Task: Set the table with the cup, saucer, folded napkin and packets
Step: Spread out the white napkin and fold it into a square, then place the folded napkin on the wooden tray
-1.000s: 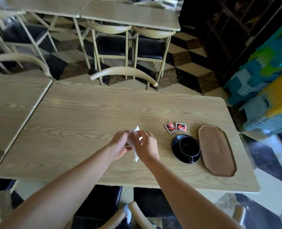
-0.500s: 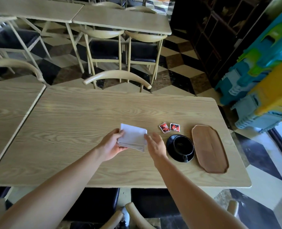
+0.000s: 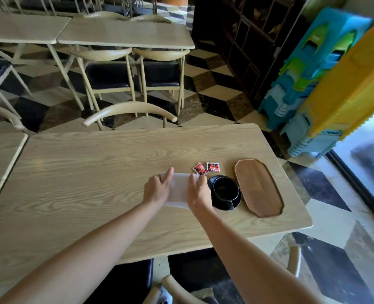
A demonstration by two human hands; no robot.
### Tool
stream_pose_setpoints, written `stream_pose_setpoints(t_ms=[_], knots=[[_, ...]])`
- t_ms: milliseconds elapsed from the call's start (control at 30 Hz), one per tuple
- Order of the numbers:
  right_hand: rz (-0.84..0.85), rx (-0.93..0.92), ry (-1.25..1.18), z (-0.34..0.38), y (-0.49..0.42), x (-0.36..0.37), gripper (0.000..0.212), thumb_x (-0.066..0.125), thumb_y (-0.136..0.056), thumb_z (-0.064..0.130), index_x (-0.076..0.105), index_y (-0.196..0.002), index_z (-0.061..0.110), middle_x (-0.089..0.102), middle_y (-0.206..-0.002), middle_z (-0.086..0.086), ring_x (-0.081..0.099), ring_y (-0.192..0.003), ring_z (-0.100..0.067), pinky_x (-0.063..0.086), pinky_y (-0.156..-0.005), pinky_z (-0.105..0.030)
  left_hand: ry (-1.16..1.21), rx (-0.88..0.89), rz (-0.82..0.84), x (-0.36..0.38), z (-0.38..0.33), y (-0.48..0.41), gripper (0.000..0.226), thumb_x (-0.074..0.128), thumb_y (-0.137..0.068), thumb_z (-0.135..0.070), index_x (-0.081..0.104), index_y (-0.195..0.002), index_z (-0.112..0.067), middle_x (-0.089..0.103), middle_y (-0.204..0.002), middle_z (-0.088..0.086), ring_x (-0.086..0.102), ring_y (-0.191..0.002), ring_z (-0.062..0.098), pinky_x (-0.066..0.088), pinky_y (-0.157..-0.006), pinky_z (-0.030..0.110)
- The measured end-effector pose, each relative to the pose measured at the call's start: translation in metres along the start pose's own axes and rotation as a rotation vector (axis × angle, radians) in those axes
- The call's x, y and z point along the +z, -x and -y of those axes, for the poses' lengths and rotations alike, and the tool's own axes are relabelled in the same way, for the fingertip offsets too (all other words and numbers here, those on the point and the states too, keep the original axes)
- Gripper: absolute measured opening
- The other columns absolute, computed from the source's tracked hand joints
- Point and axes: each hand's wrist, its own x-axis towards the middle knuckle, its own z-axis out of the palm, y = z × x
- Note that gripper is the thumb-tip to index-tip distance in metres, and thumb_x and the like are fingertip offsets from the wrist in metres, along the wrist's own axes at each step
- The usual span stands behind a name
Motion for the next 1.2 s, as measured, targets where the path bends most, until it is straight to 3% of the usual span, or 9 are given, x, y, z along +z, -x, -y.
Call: stream_pose_setpoints(t_ms=[100,167,233,300,700,900,967,1067,1200], knots=[[-0.105,-0.029,0.049,-0.003,0.009,-0.005,0.042,0.036,-0.096,0.053,0.041,-0.105,0.013,0.063,-0.102,-0.017,0.062,-0.096,-0.039,0.051,-0.078,-0.040,-0.024,0.065,-0.062,0.016,-0.007,0.008,0.050,0.046,-0.095,-0.048,0.059,-0.095,0.001,0.067,-0.107,0.028,0.061,-0.103,0.044,0.043,-0.078,0.041],[-0.107,-0.049,0.052,-0.008,0.013,-0.012,0.039,0.036,-0.095,0.054,0.039,-0.097,0.015,0.061,-0.096,-0.017,0.063,-0.085,-0.040,0.057,-0.061,-0.044,-0.053,0.080,-0.079,0.023,-0.008,0.011,0.047,0.045,-0.096,-0.048,0.058,-0.093,-0.004,0.067,-0.105,0.027,0.061,-0.100,0.044,0.043,-0.074,0.041],[-0.076,-0.037,0.008,-0.012,0.015,-0.021,0.037,0.037,-0.097,0.051,0.038,-0.094,0.015,0.056,-0.091,-0.010,0.064,-0.076,-0.035,0.052,-0.037,-0.033,-0.069,0.105,-0.082,0.029,-0.007,0.014,0.046,0.044,-0.096,-0.047,0.059,-0.091,-0.005,0.068,-0.103,0.027,0.061,-0.098,0.044,0.042,-0.073,0.040],[-0.073,-0.026,-0.029,-0.016,0.016,-0.029,0.035,0.039,-0.098,0.048,0.039,-0.094,0.013,0.051,-0.088,-0.005,0.062,-0.072,-0.028,0.048,-0.030,-0.028,-0.049,0.140,-0.065,0.035,-0.007,0.016,0.044,0.044,-0.097,-0.045,0.059,-0.088,-0.005,0.068,-0.101,0.028,0.061,-0.097,0.045,0.040,-0.070,0.039],[-0.151,0.045,-0.187,-0.024,-0.002,-0.050,0.039,0.037,-0.099,0.046,0.049,-0.089,0.011,0.055,-0.083,-0.007,0.064,-0.070,-0.030,0.046,-0.031,-0.027,0.054,0.151,-0.024,0.063,-0.021,0.005,0.047,0.048,-0.097,-0.038,0.060,-0.074,0.001,0.068,-0.094,0.032,0.061,-0.092,0.047,0.041,-0.072,0.042],[-0.130,0.056,-0.226,-0.034,-0.027,-0.086,0.039,0.035,-0.098,0.048,0.049,-0.089,0.013,0.052,-0.083,-0.008,0.062,-0.063,-0.028,0.046,-0.034,-0.027,0.176,0.181,0.020,0.095,-0.043,0.007,0.051,0.045,-0.100,-0.028,0.048,-0.055,-0.003,0.064,-0.073,0.036,0.061,-0.071,0.046,0.027,-0.059,0.034],[-0.096,0.056,-0.268,-0.049,-0.040,-0.106,0.039,0.035,-0.098,0.048,0.050,-0.089,0.012,0.050,-0.083,-0.008,0.061,-0.065,-0.028,0.047,-0.038,-0.029,0.230,0.140,0.049,0.110,-0.056,0.014,0.053,0.045,-0.100,-0.029,0.054,-0.060,0.003,0.062,-0.070,0.036,0.061,-0.069,0.044,0.030,-0.060,0.036],[0.019,0.001,-0.353,-0.079,-0.064,-0.143,0.044,0.036,-0.098,0.051,0.047,-0.086,0.011,0.044,-0.079,-0.006,0.048,-0.069,-0.018,0.046,-0.050,-0.027,0.340,-0.087,0.135,0.145,-0.075,0.019,0.050,0.053,-0.092,-0.049,0.058,-0.064,-0.008,0.059,-0.069,0.025,0.057,-0.069,0.026,0.038,-0.061,0.034],[0.223,0.163,-0.521,-0.107,-0.115,-0.195,0.022,0.053,-0.097,0.037,0.052,-0.103,0.016,0.053,-0.088,-0.007,0.057,-0.073,-0.019,0.050,-0.061,-0.032,0.632,-0.413,0.453,0.206,-0.087,0.014,0.034,0.063,-0.084,-0.051,0.064,-0.102,-0.022,0.069,-0.106,0.008,0.065,-0.088,0.022,0.054,-0.058,0.029]])
